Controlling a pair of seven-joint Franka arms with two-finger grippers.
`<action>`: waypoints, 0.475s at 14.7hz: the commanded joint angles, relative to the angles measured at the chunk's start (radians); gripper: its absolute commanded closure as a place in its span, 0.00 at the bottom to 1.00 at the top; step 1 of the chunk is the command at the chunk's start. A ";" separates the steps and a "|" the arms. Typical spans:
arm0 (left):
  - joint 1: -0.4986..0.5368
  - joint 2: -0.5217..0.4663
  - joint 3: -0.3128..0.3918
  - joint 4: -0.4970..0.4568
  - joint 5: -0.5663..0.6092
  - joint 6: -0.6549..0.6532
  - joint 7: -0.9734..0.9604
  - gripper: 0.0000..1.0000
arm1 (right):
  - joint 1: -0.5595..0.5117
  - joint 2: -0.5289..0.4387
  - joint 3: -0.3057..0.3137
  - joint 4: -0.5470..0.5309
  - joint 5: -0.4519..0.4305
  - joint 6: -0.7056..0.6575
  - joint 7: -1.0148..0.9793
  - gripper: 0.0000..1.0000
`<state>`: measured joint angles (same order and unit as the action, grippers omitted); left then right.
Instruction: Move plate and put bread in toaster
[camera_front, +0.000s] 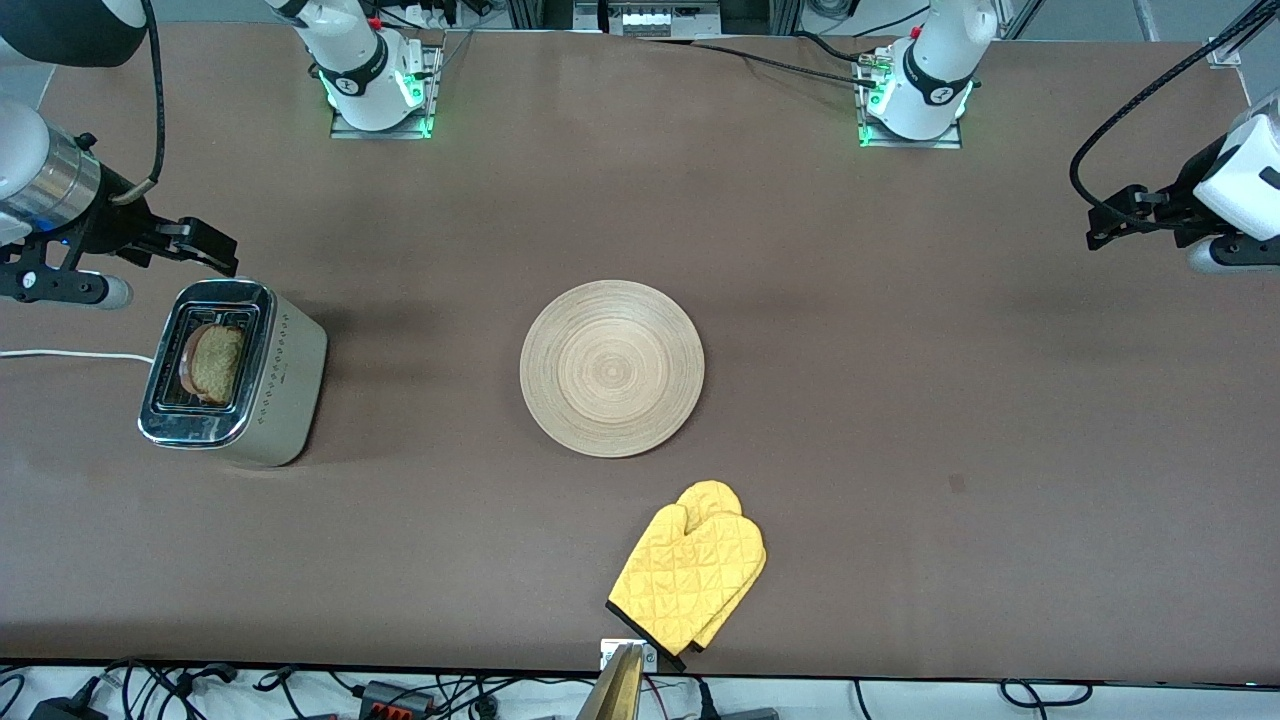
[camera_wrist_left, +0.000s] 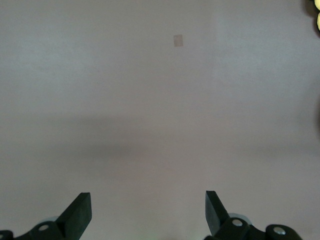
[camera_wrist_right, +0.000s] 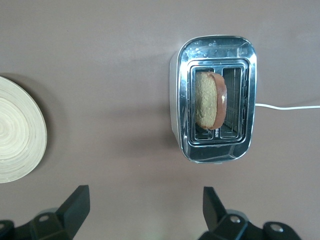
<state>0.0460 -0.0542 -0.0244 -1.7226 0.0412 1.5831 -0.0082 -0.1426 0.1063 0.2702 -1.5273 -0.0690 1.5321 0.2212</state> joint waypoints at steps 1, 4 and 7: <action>0.009 0.005 0.001 0.014 -0.017 -0.018 0.011 0.00 | -0.019 -0.014 0.023 -0.021 0.012 -0.035 0.030 0.00; 0.009 0.005 0.001 0.014 -0.017 -0.018 0.011 0.00 | -0.020 -0.013 0.021 -0.019 0.011 -0.036 0.030 0.00; 0.009 0.005 0.001 0.014 -0.017 -0.020 0.011 0.00 | -0.031 -0.005 0.017 -0.019 0.015 -0.035 0.023 0.00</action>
<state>0.0508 -0.0542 -0.0244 -1.7226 0.0411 1.5791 -0.0082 -0.1460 0.1086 0.2744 -1.5340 -0.0690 1.5005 0.2345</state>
